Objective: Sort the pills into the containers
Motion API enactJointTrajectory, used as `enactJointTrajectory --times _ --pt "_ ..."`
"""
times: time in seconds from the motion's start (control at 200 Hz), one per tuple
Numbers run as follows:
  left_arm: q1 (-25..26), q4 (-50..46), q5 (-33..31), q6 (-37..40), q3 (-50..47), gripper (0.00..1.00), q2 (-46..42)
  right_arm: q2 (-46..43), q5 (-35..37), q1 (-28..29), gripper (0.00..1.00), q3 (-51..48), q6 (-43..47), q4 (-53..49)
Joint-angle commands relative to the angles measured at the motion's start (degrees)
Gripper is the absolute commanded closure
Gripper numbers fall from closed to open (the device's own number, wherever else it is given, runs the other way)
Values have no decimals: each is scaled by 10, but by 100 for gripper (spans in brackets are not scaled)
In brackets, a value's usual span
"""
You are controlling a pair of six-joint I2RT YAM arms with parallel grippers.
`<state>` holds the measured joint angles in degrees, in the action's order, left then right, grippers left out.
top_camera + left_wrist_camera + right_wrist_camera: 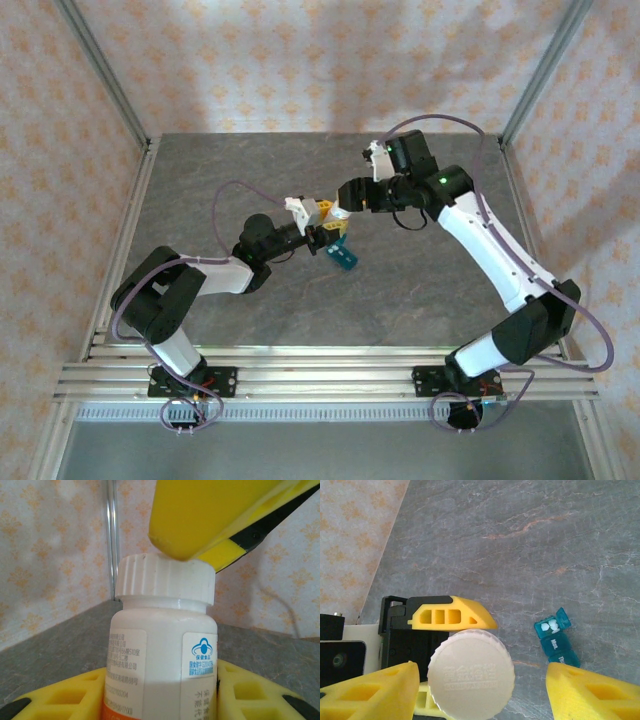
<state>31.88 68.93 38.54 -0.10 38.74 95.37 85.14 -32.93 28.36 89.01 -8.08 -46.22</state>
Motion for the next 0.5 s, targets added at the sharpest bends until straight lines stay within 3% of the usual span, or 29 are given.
enactJointTrajectory --times 0.0,0.495 --pt "5 37 -1 -4 2 100 -1 6 6 5 35 22 9 -7" --pt "6 38 0 -3 4 100 0 13 -3 6 58 10 -18 2"
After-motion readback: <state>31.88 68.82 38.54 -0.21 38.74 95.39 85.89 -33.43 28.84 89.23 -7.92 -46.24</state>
